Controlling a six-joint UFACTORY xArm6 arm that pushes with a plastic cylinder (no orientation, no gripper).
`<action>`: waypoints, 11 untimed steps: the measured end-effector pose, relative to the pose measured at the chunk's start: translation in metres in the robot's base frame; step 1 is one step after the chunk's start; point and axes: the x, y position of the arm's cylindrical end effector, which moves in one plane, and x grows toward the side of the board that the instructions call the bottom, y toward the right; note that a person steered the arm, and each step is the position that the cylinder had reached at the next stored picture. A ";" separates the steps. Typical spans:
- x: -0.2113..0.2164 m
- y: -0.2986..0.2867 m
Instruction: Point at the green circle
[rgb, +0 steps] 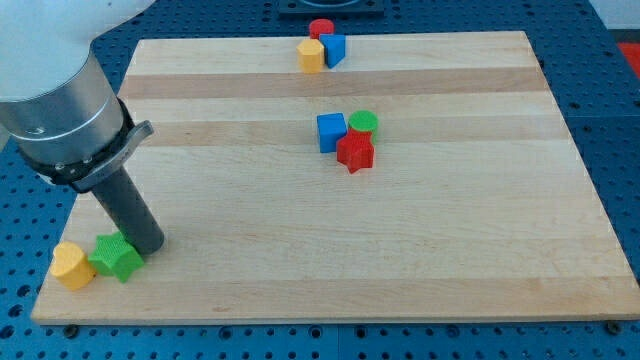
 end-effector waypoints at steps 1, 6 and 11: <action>0.005 -0.001; -0.006 0.220; -0.125 0.281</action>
